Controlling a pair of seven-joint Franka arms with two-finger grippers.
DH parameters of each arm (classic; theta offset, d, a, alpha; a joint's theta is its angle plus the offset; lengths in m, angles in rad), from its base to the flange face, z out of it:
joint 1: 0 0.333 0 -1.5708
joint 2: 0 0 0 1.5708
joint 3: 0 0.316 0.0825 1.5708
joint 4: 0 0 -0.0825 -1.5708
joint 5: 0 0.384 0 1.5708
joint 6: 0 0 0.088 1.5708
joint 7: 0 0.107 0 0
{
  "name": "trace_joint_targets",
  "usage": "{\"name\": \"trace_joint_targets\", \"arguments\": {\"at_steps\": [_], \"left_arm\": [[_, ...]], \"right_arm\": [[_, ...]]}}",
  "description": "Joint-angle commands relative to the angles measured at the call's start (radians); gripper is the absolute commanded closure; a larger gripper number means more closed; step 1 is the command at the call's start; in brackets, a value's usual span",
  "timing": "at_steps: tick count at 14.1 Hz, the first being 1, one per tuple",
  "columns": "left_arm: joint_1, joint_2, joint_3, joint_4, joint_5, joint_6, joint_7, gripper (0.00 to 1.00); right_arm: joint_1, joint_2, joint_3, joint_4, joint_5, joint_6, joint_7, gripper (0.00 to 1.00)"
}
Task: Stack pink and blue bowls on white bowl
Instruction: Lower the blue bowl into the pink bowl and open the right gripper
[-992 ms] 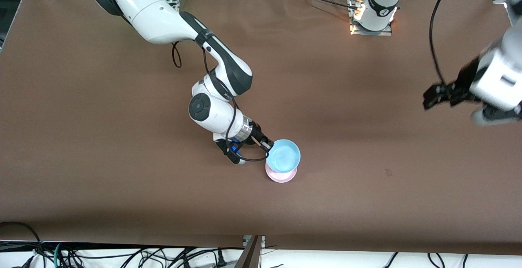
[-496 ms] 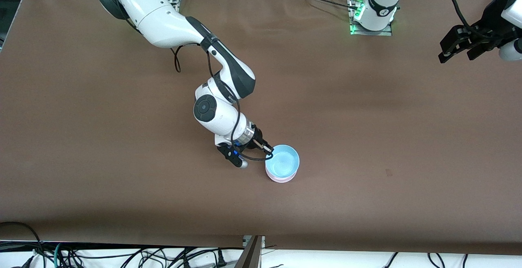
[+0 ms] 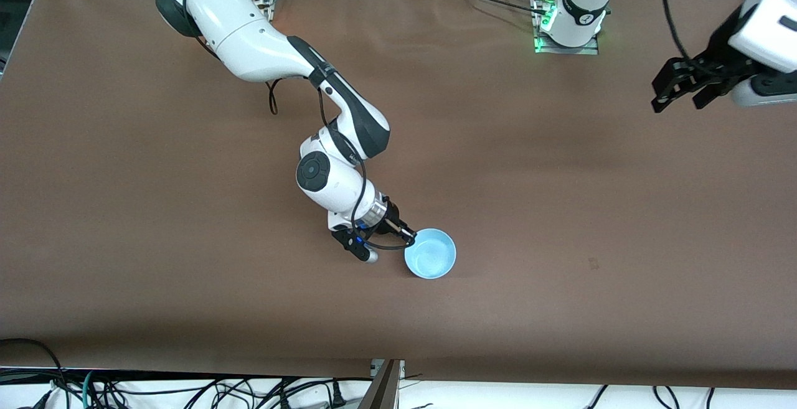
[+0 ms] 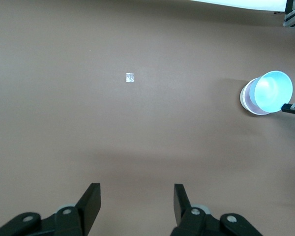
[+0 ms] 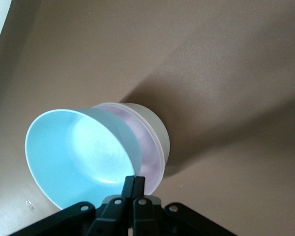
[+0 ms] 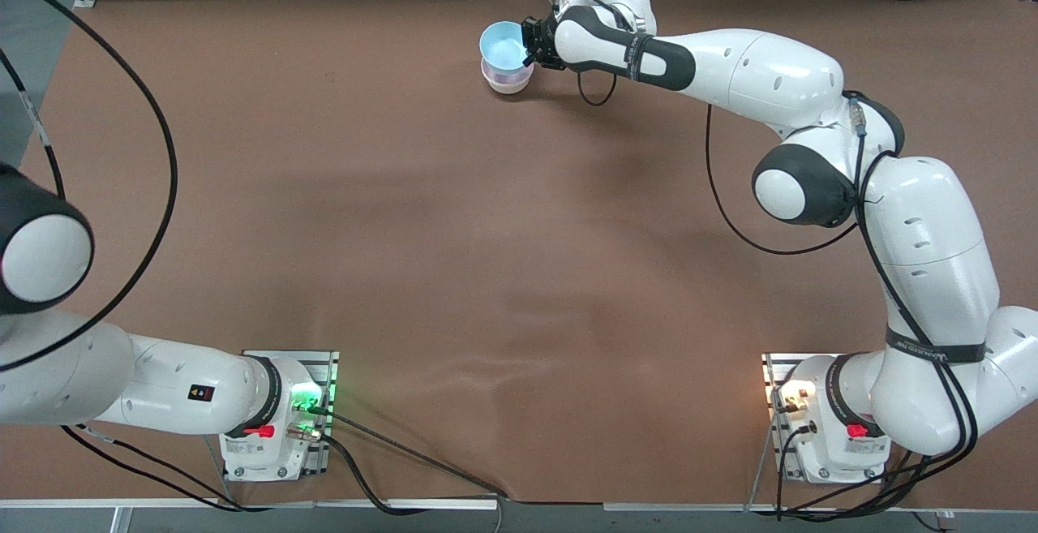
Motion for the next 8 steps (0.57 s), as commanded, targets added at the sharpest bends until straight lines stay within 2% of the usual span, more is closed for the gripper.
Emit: {"name": "trace_joint_targets", "arguments": {"at_steps": [1,6,8], "left_arm": [[-0.004,-0.109,-0.029,-0.176,0.049,0.082,0.004,0.33],[0.003,-0.12,-0.03,-0.178,0.049,0.042,0.015,0.33],[0.043,-0.12,-0.025,-0.171,0.048,0.037,0.047,0.32]], "right_arm": [[0.009,0.039,0.001,0.068,-0.012,0.003,-0.009,1.0],[0.03,0.039,-0.014,0.061,-0.051,-0.023,-0.009,1.0],[0.03,0.038,-0.014,0.061,-0.065,-0.053,-0.009,1.0]]}}
